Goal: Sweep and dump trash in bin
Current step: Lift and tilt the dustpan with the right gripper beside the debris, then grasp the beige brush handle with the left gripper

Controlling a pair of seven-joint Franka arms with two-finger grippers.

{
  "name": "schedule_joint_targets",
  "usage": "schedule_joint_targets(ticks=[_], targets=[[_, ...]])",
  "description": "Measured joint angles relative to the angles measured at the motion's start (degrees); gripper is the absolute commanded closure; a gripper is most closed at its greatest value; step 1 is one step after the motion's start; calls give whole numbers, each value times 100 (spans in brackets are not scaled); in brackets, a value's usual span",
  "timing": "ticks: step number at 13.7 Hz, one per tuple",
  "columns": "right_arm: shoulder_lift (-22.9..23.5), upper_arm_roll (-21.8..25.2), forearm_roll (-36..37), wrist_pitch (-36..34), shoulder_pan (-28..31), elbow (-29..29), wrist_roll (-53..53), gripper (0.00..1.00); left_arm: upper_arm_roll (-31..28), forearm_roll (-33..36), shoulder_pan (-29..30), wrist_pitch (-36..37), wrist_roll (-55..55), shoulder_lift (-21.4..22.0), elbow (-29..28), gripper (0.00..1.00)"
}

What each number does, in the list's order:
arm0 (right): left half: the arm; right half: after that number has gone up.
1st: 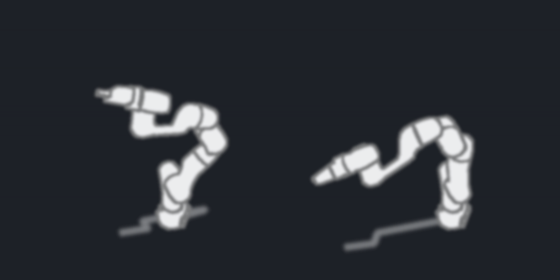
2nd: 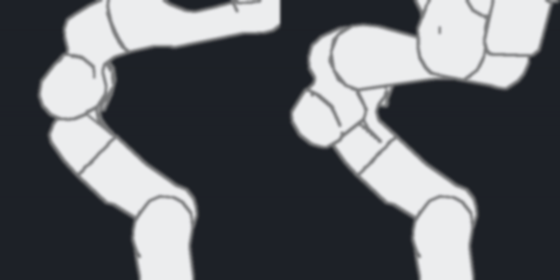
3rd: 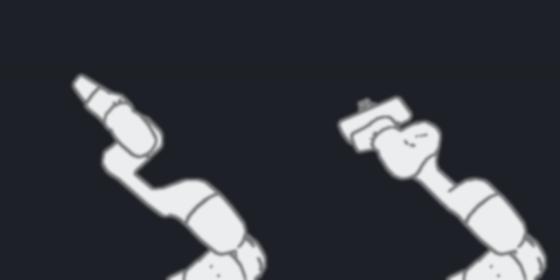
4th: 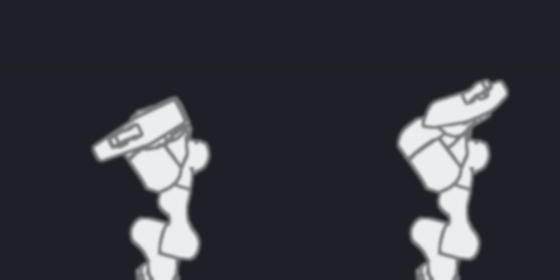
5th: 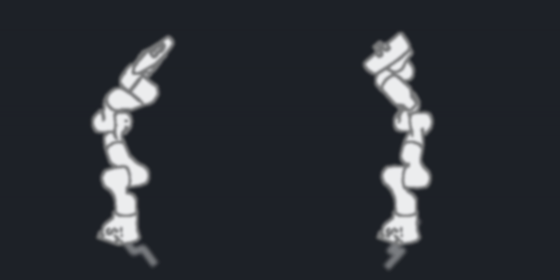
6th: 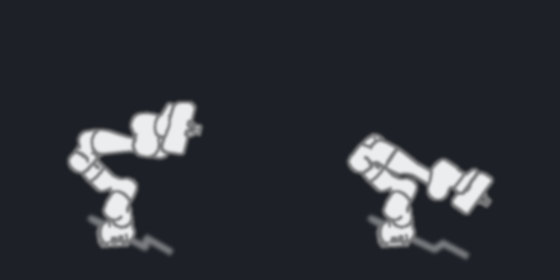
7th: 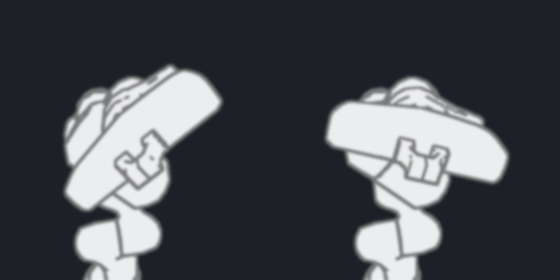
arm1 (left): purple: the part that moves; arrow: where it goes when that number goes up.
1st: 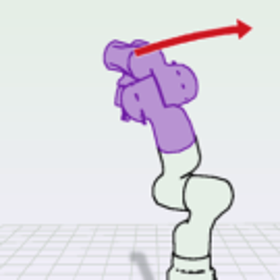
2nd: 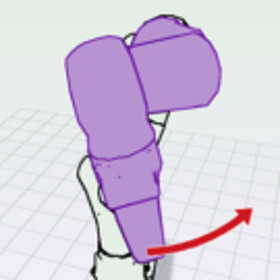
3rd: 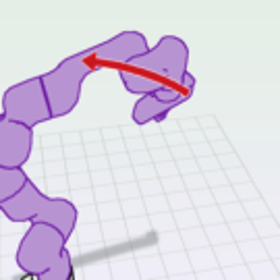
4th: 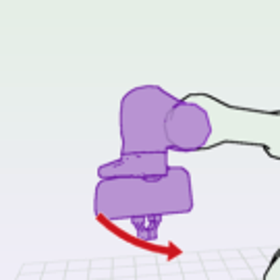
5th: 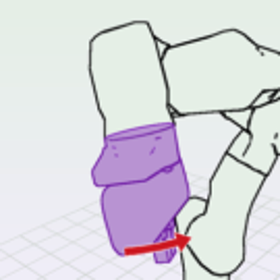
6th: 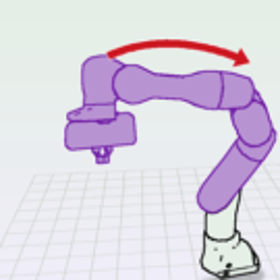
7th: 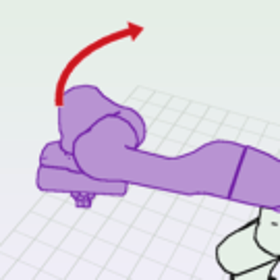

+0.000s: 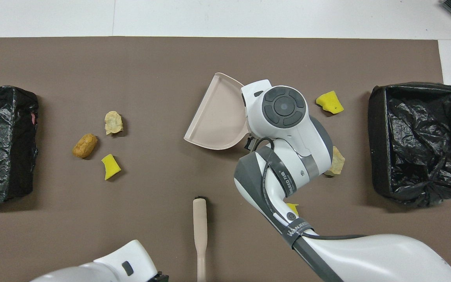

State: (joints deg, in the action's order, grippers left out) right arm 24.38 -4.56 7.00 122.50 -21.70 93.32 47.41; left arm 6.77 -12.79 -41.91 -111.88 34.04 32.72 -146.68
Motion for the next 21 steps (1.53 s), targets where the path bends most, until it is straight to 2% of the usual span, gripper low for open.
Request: schedule_joint_targets(ticks=[2, 4, 6, 8, 9, 10, 11, 13, 14, 15, 16, 17, 21], targets=[[166, -20, 174, -206, -33, -171, 83, 100, 10, -4, -426, -867, 639, -622, -153, 0], [459, -104, 181, -598, -43, -648, 289, 100, 21, -4, -714, -1456, 936, -1296, -142, 0], [726, -210, 207, -845, -59, -1053, 313, 100, 21, -5, -830, -1547, 979, -1564, -106, 0], [835, -236, 226, -889, -74, -1192, 314, 100, 18, -5, -870, -1538, 984, -1592, -107, 0], [854, -237, 231, -889, -76, -1216, 316, 100, 18, -5, -872, -1539, 985, -1605, -107, 12], [864, -237, 233, -889, -84, -1226, 318, 100, 17, -5, -883, -1536, 1007, -1616, -107, 15], [870, -237, 237, -889, -101, -1229, 321, 100, 20, -6, -929, -1531, 1070, -1631, -108, 22], [874, -238, 269, -888, -142, -1234, 323, 100, 24, -6, -1065, -1531, 1228, -1661, -109, 42], [874, -238, 286, -887, -152, -1236, 323, 100, 23, -6, -1103, -1531, 1270, -1672, -109, 60], [874, -238, 298, -887, -153, -1237, 323, 100, 23, -6, -1113, -1531, 1283, -1678, -109, 65], [874, -238, 306, -887, -152, -1237, 323, 100, 21, -6, -1113, -1531, 1284, -1681, -109, 85], [875, -238, 309, -887, -153, -1237, 323, 100, 19, -6, -1113, -1531, 1284, -1683, -109, 100], [879, -237, 312, -887, -145, -1237, 324, 100, 4, -6, -1113, -1296, 1281, -1682, -98, 100]])
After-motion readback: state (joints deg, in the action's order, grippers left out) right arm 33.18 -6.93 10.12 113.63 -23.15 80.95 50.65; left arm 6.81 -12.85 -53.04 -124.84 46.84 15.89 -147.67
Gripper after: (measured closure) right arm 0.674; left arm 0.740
